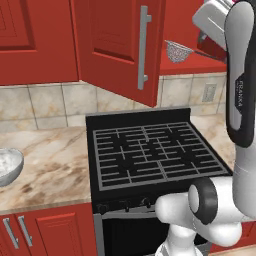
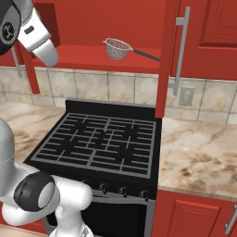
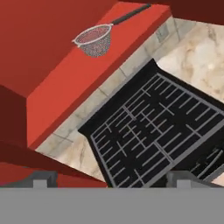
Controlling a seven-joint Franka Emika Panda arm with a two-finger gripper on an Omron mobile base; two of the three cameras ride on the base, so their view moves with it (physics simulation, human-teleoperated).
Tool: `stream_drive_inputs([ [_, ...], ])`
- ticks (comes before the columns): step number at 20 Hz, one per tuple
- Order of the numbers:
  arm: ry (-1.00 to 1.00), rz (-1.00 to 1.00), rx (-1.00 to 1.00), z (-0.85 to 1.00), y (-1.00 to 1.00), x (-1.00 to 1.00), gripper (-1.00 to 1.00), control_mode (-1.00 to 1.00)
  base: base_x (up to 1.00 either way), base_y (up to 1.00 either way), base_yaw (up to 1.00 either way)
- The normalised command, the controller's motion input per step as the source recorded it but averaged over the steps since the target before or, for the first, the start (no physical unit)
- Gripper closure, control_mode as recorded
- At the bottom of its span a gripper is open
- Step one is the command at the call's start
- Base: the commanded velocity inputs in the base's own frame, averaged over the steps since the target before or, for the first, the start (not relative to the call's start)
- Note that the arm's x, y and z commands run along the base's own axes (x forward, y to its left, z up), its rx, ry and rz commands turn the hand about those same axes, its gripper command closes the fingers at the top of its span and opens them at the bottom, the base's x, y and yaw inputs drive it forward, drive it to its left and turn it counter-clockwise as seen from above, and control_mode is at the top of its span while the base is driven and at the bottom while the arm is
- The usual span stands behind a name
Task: Open the cabinet and setup a tea strainer by placing it in the bowl upright.
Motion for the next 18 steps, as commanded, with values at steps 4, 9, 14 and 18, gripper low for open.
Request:
stream_drive_inputs([
  [4,0.14,0.14,0.5,-0.62,-0.04,0.55,-1.0,-1.0,0.0,0.0,0.0],
  [9,0.13,0.23,0.43,-0.72,0.19,0.66,-1.0,-1.0,0.0,0.0,0.0],
  [14,0.14,0.24,0.29,-0.24,0.19,0.77,-1.0,-1.0,0.0,0.0,0.0],
  [18,0.08,0.22,0.22,-0.03,0.07,0.53,-1.0,-1.0,0.0,0.0,0.0],
])
